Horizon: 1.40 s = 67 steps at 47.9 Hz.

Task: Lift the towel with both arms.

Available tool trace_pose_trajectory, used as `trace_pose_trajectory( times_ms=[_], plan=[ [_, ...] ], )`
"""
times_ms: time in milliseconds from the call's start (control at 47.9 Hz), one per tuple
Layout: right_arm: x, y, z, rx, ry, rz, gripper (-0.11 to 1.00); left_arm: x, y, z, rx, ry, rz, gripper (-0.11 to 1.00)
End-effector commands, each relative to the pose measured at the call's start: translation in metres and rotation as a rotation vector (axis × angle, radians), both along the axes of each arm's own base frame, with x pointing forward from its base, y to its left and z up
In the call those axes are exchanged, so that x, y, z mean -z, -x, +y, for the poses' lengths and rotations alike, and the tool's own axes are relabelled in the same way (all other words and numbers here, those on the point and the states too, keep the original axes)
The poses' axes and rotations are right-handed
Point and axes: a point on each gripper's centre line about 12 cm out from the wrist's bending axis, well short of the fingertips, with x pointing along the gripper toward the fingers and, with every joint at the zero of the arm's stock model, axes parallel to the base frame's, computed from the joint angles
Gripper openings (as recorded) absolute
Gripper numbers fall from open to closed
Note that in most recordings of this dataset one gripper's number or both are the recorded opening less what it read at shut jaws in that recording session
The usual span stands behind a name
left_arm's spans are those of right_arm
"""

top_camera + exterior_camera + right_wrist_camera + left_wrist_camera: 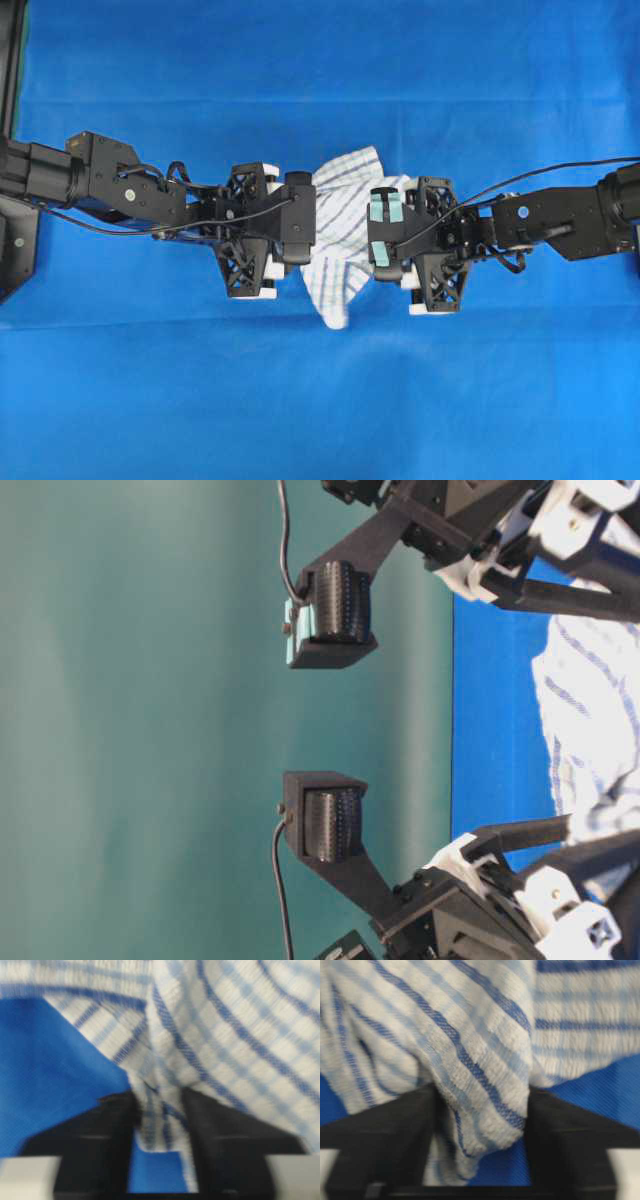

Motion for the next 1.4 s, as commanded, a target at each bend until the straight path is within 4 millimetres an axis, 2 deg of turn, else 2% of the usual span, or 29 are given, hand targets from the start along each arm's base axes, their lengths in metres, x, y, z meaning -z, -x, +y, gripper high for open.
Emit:
trace_pose_trajectory(
  times_ms=[0,63,104,209,292,417,689,772,1169,1378],
  plan=[
    [-0.003,-0.001,-0.002,0.004,0.001,-0.009,0.33,-0.008,-0.004,-0.001,0.004,-0.001,-0.015,0.37],
    [-0.003,-0.001,-0.002,0.0,0.004,-0.008,0.15,-0.007,-0.003,-0.001,0.006,-0.002,-0.008,0.21],
    [-0.004,-0.001,-0.002,-0.001,0.004,-0.009,0.06,-0.008,-0.003,-0.001,0.005,-0.001,-0.006,0.11],
    [-0.011,-0.003,-0.002,-0.001,0.005,-0.025,0.05,-0.014,-0.004,-0.001,0.005,0.0,-0.008,0.08],
    [-0.026,-0.004,-0.002,-0.001,0.006,-0.055,0.05,-0.027,-0.005,-0.001,0.007,-0.001,-0.015,0.08],
    [-0.057,-0.004,-0.003,0.003,0.008,-0.099,0.05,-0.061,-0.003,0.001,0.001,0.002,-0.029,0.08],
    [-0.146,0.003,-0.007,0.018,0.023,-0.212,0.05,-0.139,0.006,0.01,-0.022,0.004,-0.101,0.08],
    [-0.174,0.006,-0.009,0.019,0.034,-0.239,0.05,-0.17,0.008,0.01,-0.023,0.006,-0.143,0.08],
    [-0.273,0.022,-0.015,0.041,0.081,-0.316,0.05,-0.284,0.028,0.002,0.003,0.006,-0.264,0.08],
    [-0.323,0.038,-0.015,0.053,0.08,-0.358,0.05,-0.323,0.04,0.0,0.01,0.007,-0.296,0.08]
  ],
)
